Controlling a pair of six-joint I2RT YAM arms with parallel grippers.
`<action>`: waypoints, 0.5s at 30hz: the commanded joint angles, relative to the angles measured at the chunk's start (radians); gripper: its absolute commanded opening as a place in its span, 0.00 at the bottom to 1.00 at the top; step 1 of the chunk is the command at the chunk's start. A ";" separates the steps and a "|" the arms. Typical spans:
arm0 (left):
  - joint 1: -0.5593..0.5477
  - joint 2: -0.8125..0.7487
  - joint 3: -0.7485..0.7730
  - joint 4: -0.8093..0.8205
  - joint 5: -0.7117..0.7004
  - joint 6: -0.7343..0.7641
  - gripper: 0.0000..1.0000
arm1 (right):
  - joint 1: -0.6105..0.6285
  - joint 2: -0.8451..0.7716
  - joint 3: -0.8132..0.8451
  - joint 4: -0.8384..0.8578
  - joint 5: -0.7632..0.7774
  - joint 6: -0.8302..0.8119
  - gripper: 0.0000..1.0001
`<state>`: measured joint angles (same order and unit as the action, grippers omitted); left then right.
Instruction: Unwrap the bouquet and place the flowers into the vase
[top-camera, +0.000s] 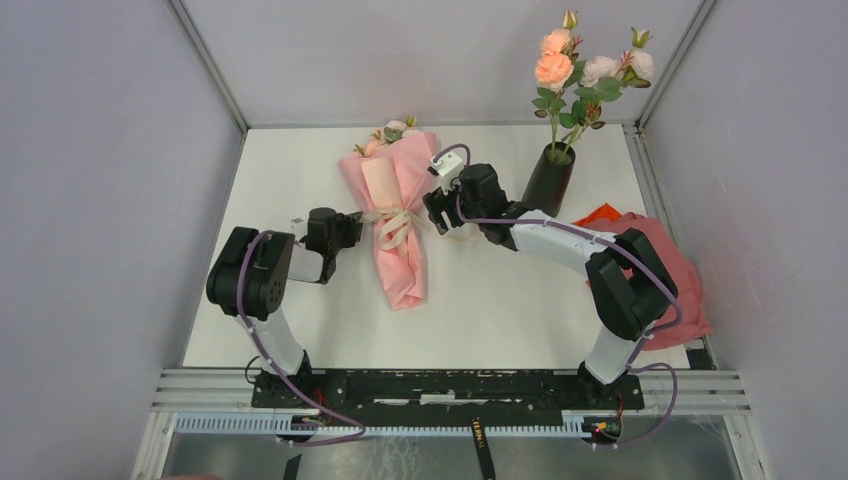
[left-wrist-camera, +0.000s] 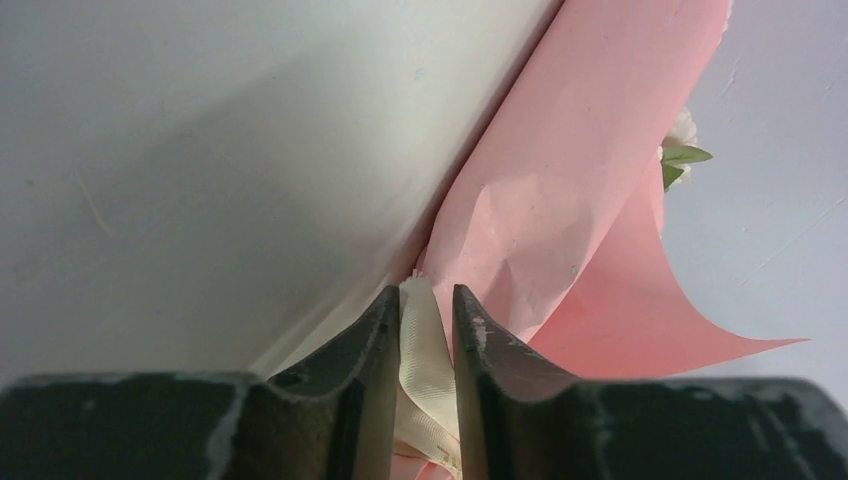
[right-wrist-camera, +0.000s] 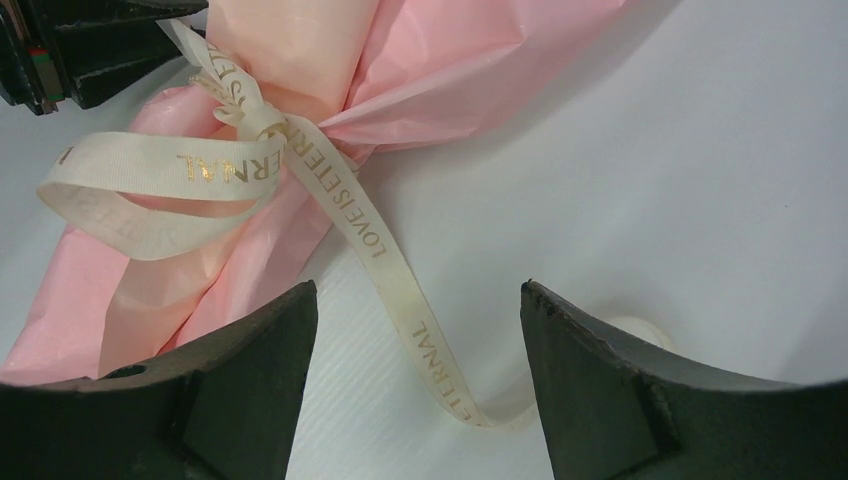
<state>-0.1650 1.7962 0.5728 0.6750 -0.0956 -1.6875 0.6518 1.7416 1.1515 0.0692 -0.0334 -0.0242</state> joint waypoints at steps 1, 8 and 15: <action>0.004 -0.003 -0.013 0.065 -0.015 0.023 0.29 | -0.005 -0.045 -0.007 0.028 0.003 -0.005 0.80; 0.005 0.082 -0.002 0.160 0.036 0.005 0.07 | -0.005 -0.044 -0.009 0.027 0.007 -0.006 0.79; 0.019 0.026 -0.009 0.123 0.034 0.047 0.02 | -0.005 -0.039 -0.007 0.029 -0.002 -0.003 0.79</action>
<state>-0.1619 1.8709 0.5686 0.7761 -0.0677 -1.6875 0.6514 1.7416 1.1473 0.0696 -0.0334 -0.0242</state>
